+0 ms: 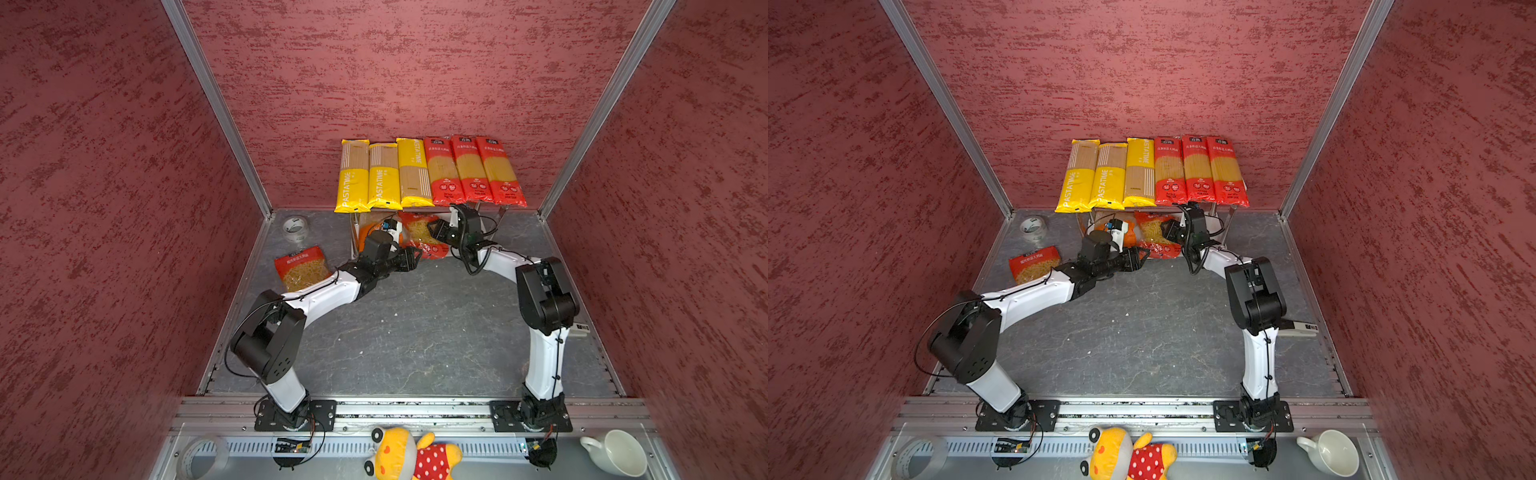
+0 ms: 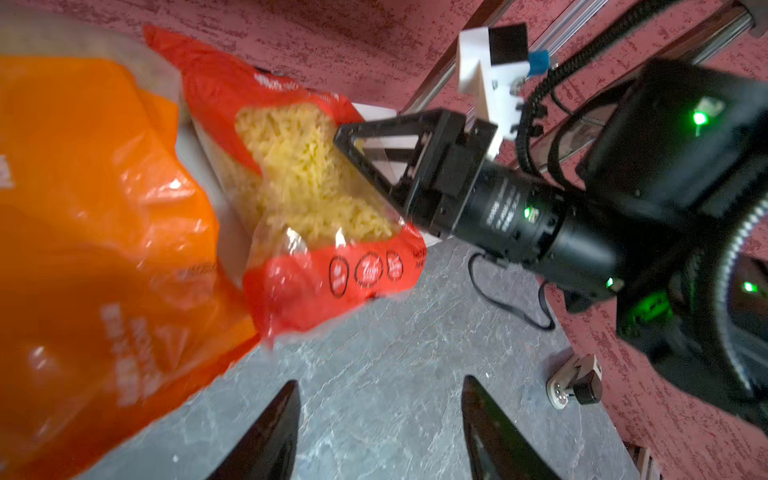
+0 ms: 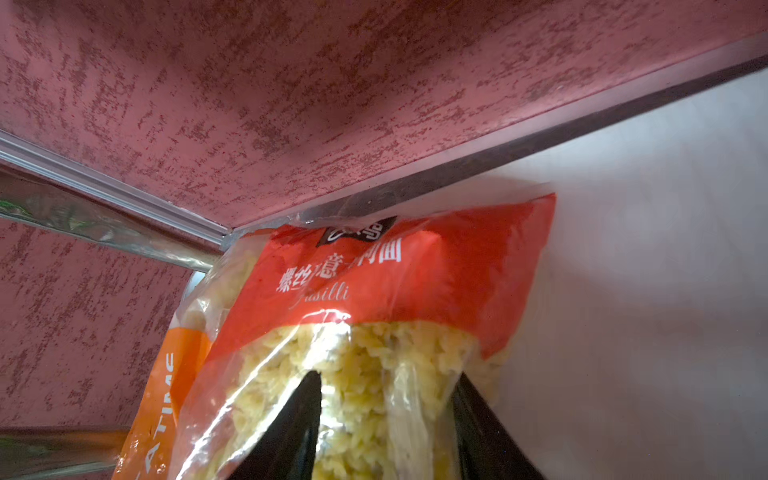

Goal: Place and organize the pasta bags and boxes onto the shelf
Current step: 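Set the red fusilli bag under the shelf beside the orange bag, then open both grippers and draw them back from the shelf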

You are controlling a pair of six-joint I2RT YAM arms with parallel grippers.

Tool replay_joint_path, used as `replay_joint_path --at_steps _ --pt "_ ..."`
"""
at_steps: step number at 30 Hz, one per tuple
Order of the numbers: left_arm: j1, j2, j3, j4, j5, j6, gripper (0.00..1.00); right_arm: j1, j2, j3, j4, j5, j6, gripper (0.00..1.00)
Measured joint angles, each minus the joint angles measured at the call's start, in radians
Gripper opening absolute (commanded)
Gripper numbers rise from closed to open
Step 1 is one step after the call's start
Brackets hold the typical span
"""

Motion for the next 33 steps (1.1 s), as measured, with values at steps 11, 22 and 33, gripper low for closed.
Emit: replay_joint_path --at_steps 11,22,33 --pt "-0.021 -0.34 -0.201 -0.055 -0.093 -0.002 0.63 0.02 -0.02 0.017 -0.091 0.009 -0.003 0.67" --pt "-0.003 -0.658 -0.352 -0.207 -0.191 -0.005 0.67 0.029 -0.247 -0.168 -0.162 0.102 -0.017 0.74" --pt "0.187 -0.821 -0.445 -0.382 -0.219 -0.009 0.7 0.058 -0.43 -0.404 -0.148 0.111 0.043 0.72"
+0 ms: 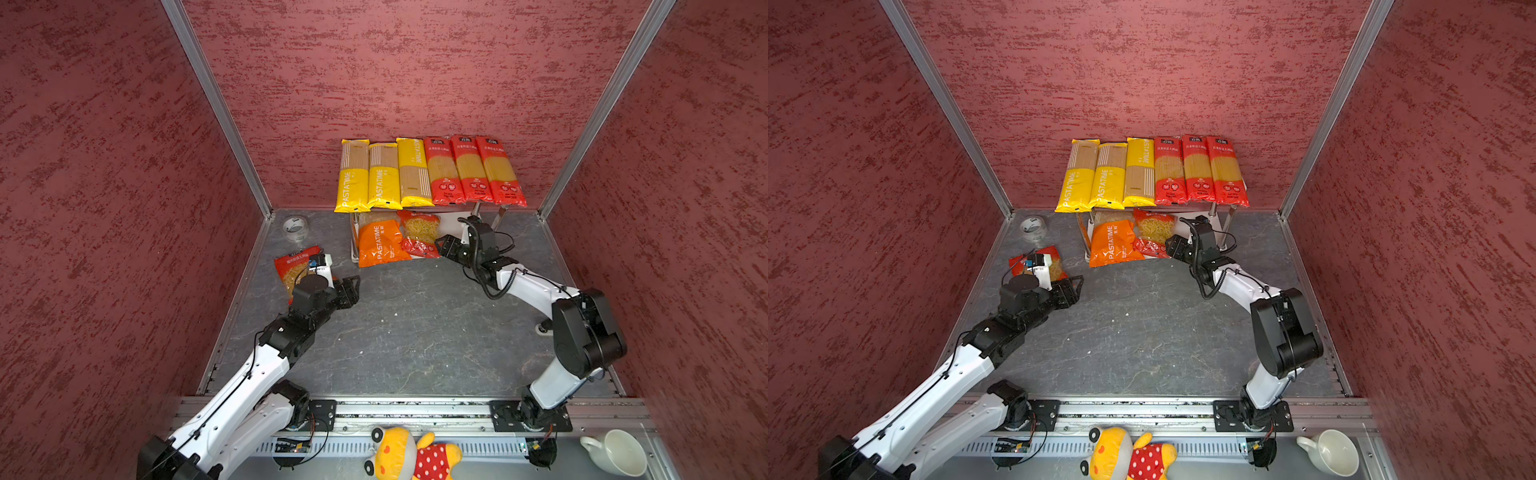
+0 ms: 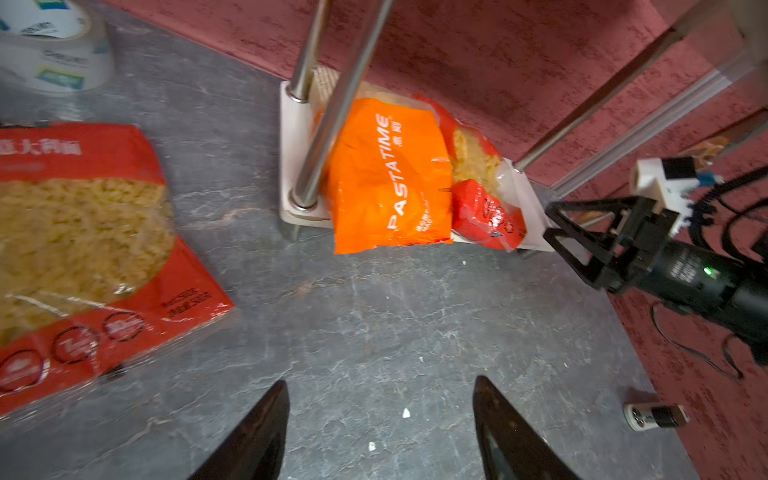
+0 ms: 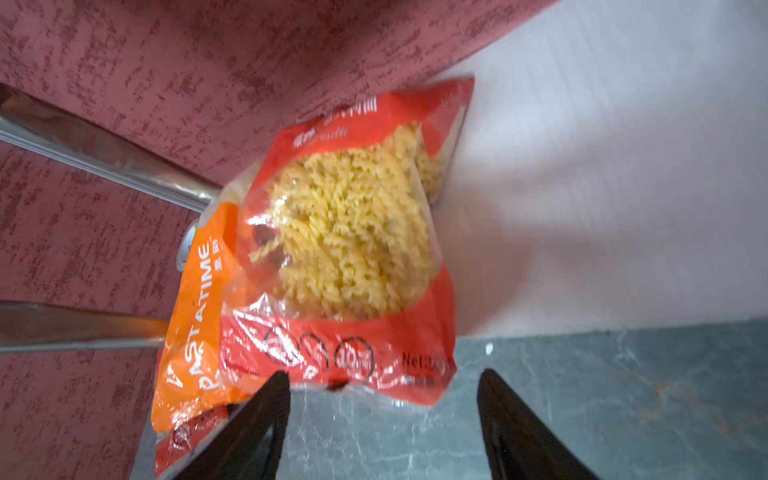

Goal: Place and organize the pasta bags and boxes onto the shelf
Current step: 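Open both grippers and draw them back from the shelf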

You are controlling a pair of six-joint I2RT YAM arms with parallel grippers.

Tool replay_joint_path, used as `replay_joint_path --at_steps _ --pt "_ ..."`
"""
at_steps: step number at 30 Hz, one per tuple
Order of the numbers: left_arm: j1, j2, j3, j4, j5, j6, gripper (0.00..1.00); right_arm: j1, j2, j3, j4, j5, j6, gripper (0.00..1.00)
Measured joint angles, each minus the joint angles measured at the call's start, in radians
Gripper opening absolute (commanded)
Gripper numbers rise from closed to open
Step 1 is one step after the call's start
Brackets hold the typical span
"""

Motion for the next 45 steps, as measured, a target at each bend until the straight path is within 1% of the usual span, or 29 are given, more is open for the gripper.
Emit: replay_joint_path --at_steps 8,11,16,18,21,25,29,33,35,38,41,45 --pt "0.189 0.001 -0.006 -0.096 0.018 -0.016 0.72 0.101 -0.111 -0.156 0.008 0.027 0.077 0.72" --pt "0.279 0.002 -0.024 -0.108 0.044 -0.039 0.75 0.16 -0.14 -0.195 0.007 0.059 0.111 0.72" --pt "0.45 0.041 -0.043 -0.124 0.119 -0.084 0.74 0.272 -0.161 -0.219 -0.002 0.122 0.169 0.71" --pt "0.5 0.077 -0.039 -0.13 0.137 -0.093 0.75 0.319 -0.163 -0.219 -0.002 0.153 0.186 0.71" --pt "0.549 0.126 -0.014 -0.158 0.143 -0.096 0.75 0.383 -0.165 -0.219 -0.003 0.197 0.201 0.72" --pt "0.597 0.135 0.008 -0.175 0.136 -0.098 0.78 0.459 -0.15 -0.201 -0.011 0.226 0.209 0.72" --pt "0.682 0.135 0.001 -0.175 0.159 -0.106 0.78 0.529 -0.065 -0.112 -0.016 0.232 0.196 0.71" --pt "0.761 0.147 -0.026 -0.164 0.224 -0.122 0.78 0.599 0.042 0.0 -0.013 0.214 0.169 0.67" --pt "0.775 0.149 -0.045 -0.158 0.251 -0.132 0.78 0.627 0.098 0.051 -0.004 0.193 0.161 0.65" --pt "0.761 0.145 -0.068 -0.145 0.275 -0.141 0.78 0.659 0.196 0.129 0.016 0.155 0.158 0.62" --pt "0.721 0.133 -0.092 -0.132 0.289 -0.151 0.78 0.676 0.294 0.192 0.051 0.12 0.18 0.61" --pt "0.657 0.101 -0.116 -0.129 0.291 -0.16 0.78 0.676 0.388 0.229 0.1 0.11 0.234 0.62"
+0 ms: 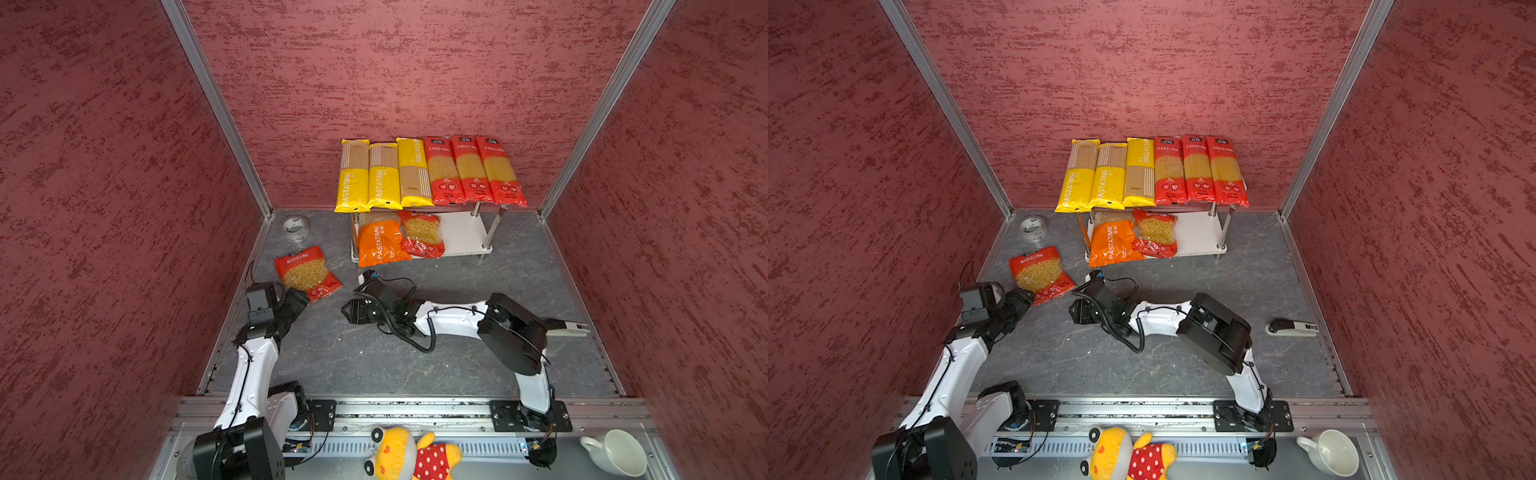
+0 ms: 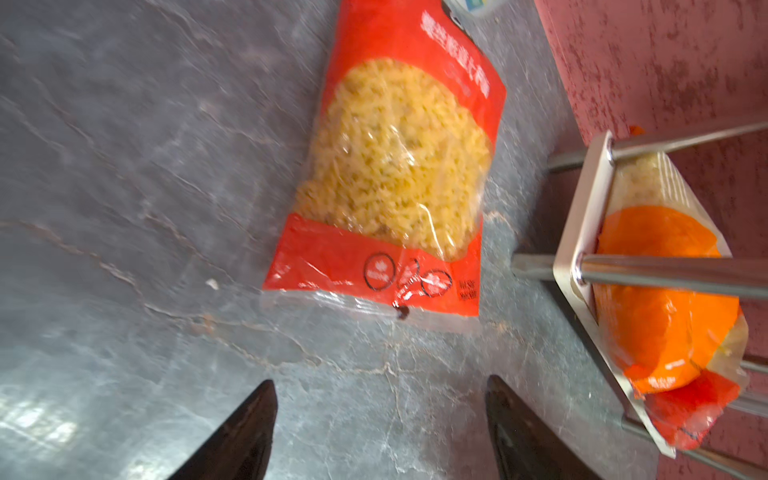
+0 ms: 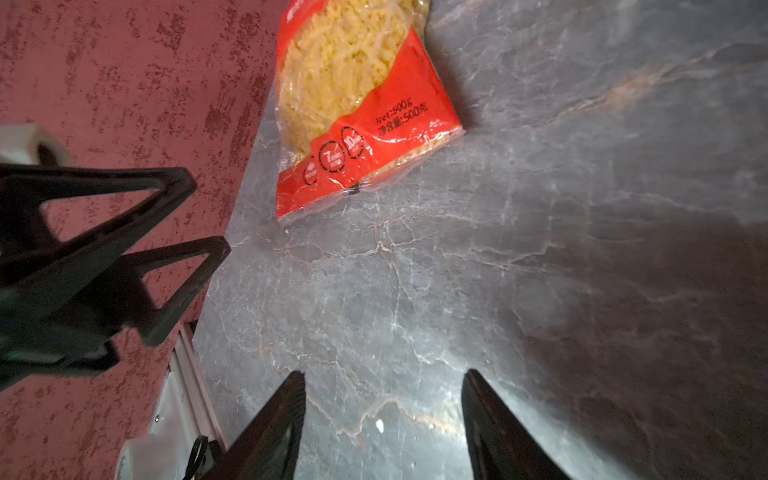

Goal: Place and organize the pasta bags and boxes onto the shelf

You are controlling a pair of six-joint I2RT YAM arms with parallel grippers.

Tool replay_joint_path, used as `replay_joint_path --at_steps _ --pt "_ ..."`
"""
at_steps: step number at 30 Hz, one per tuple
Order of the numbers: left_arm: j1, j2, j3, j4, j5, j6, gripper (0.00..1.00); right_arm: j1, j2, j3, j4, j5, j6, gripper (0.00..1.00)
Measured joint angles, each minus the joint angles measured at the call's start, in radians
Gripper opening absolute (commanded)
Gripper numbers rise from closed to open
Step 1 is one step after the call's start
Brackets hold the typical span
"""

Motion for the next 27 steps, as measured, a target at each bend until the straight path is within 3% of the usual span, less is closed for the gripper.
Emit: replay_joint_path --at_steps 12,21,25,27 --pt "-0.116 -0.041 0.055 -0.048 0.008 0.002 0.79 -0.039 0.193 0.15 0.097 0.047 0.217 0.6" --pt "-0.167 -0.056 0.132 -0.09 0.01 0.04 0.79 -0.071 0.364 0.385 0.081 0.063 0.303 0.56" --pt "-0.203 -0.084 0.14 -0.118 0.009 0.041 0.79 -0.071 0.434 0.486 0.072 0.065 0.337 0.47" --pt "-0.222 -0.105 0.142 -0.126 0.003 0.045 0.79 -0.068 0.459 0.52 0.068 0.065 0.351 0.36"
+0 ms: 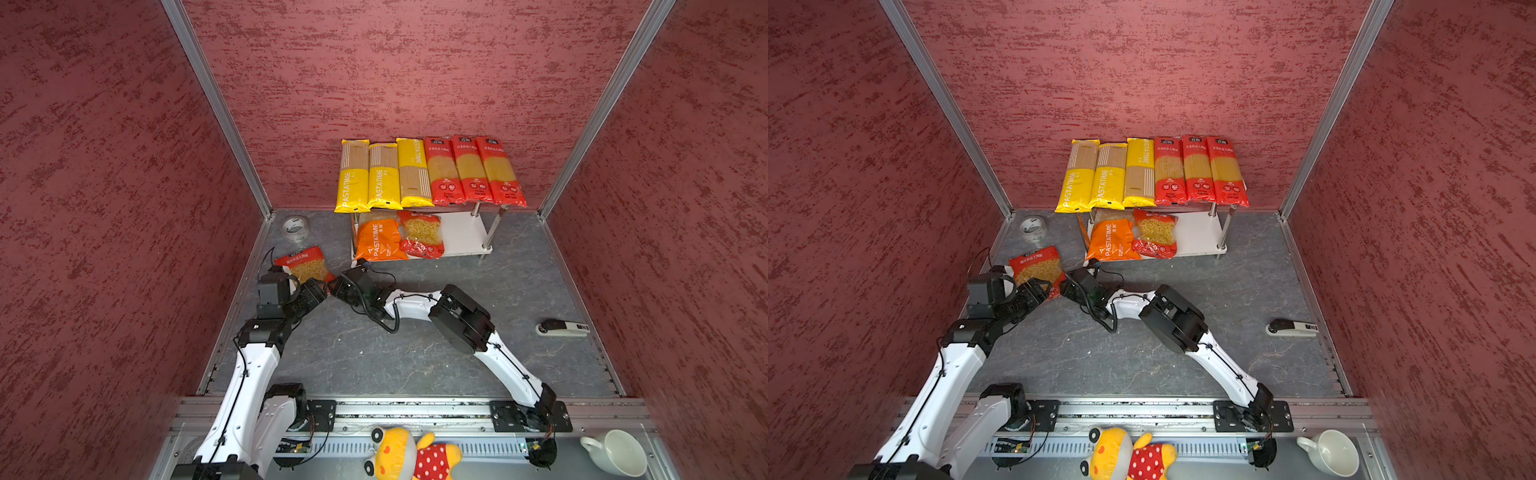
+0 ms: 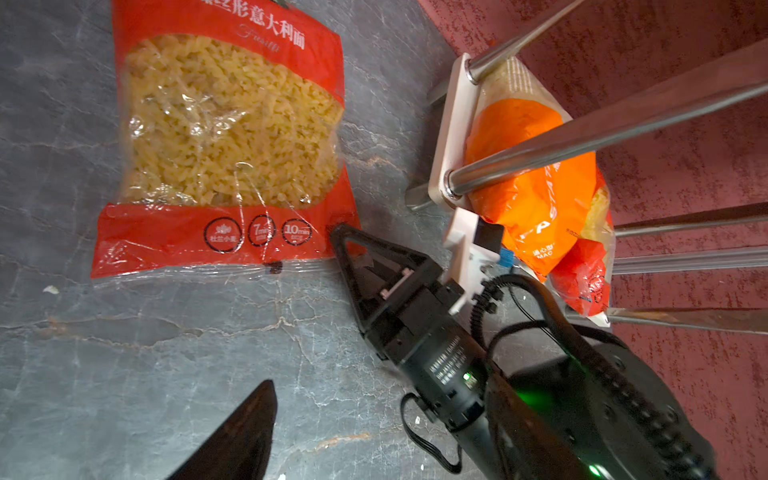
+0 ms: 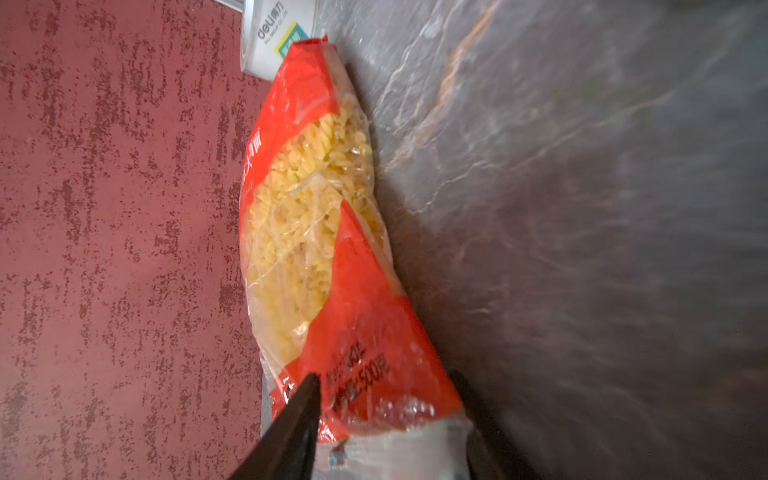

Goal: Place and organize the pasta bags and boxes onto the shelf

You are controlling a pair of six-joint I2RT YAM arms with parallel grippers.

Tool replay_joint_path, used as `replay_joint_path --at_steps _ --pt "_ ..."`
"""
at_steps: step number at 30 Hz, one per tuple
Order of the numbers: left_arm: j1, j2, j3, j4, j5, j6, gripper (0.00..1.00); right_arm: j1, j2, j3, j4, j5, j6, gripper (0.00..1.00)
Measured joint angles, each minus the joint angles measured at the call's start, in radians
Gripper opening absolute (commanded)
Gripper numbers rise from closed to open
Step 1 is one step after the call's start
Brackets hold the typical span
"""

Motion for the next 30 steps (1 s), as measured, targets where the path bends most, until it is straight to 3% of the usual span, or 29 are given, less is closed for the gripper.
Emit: replay_joint_path --at_steps 5,10,20,30 --pt "-0.029 -0.017 0.021 -0.037 -0.025 0.028 0.79 0.002 0.021 0.01 0.012 0.004 0.031 0.13" --pt "-0.053 -0.017 0.049 -0.06 -0.042 0.049 0.79 0.005 0.021 -0.01 0.048 0.014 0.045 0.01" --pt "-0.087 -0.042 0.087 -0.103 -0.111 0.106 0.79 0.023 -0.147 -0.296 0.146 0.022 0.062 0.0" --pt "-0.134 -0.04 0.076 -0.098 -0.125 0.107 0.8 0.021 -0.537 -0.844 0.23 -0.014 0.092 0.0"
